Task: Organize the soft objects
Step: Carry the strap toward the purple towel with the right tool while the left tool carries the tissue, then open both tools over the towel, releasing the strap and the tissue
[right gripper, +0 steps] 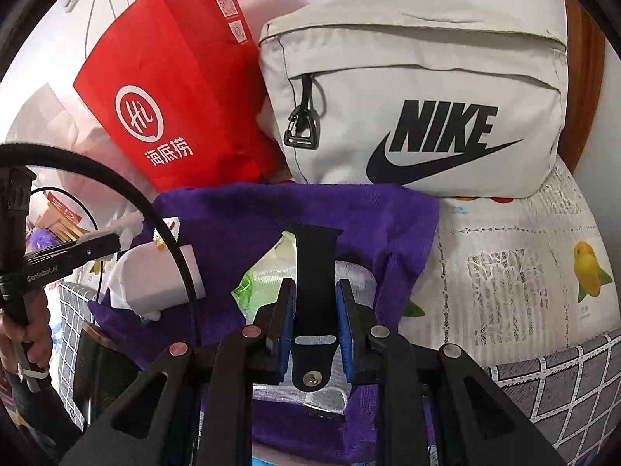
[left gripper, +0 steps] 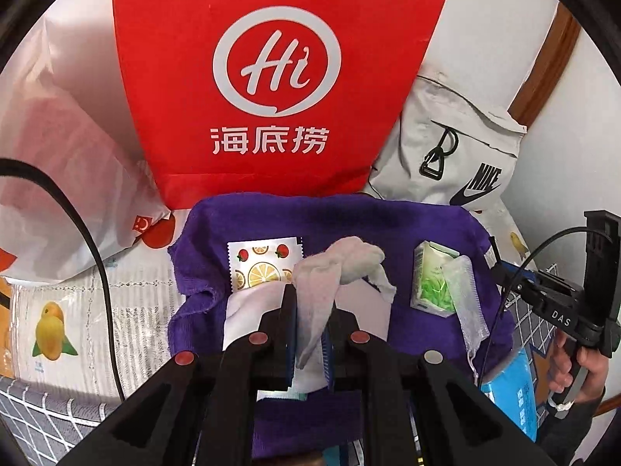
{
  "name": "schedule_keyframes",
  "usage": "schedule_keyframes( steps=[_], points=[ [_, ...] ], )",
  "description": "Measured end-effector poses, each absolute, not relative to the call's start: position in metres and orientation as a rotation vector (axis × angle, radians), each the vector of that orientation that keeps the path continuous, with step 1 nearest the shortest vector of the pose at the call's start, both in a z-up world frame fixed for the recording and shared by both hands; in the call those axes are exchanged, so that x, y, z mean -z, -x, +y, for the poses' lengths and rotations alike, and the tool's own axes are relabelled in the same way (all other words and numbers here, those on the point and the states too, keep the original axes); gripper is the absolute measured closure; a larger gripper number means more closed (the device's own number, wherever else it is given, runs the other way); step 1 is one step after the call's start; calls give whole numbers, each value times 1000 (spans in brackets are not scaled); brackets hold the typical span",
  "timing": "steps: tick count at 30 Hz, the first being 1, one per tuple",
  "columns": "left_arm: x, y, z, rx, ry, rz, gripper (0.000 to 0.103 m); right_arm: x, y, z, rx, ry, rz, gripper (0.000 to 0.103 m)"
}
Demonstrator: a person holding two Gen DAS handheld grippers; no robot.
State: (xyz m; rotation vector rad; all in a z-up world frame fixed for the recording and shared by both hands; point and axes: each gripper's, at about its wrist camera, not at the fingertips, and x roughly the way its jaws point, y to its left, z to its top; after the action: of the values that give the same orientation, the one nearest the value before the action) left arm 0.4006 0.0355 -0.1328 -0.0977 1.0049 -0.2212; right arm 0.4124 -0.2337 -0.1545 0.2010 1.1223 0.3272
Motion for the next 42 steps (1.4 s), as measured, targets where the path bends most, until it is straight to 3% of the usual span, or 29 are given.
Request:
schedule_keyframes(
  steps=[12,14,15,17,18,19,37,42],
  points=[
    [138,-404,37,215,107,1005,91,163,-413,-221,-361,-184,1170,81],
    [141,-407,38,217,122,1018,83,166,-413,-218,-363,-174,1176,77],
    [143,-408,39,222,138,1025,73,167,-412,-216,-370,-173,1183,72],
    [145,-412,41,233,170,1044,55,166,-411,-212,-383,-181,1182,45],
    [146,-413,42,231,179,1045,43,164,-410,-211,-378,-176,1172,42],
    [144,-412,44,227,189,1035,37,162,-408,-209,-375,-162,1164,40],
    [92,-377,33,271,138,936,36,98,-349,-177,-431,-64,1094,40],
    [66,-358,36,273,154,875,33,97,-301,-159,-524,-12,1110,31]
  ],
)
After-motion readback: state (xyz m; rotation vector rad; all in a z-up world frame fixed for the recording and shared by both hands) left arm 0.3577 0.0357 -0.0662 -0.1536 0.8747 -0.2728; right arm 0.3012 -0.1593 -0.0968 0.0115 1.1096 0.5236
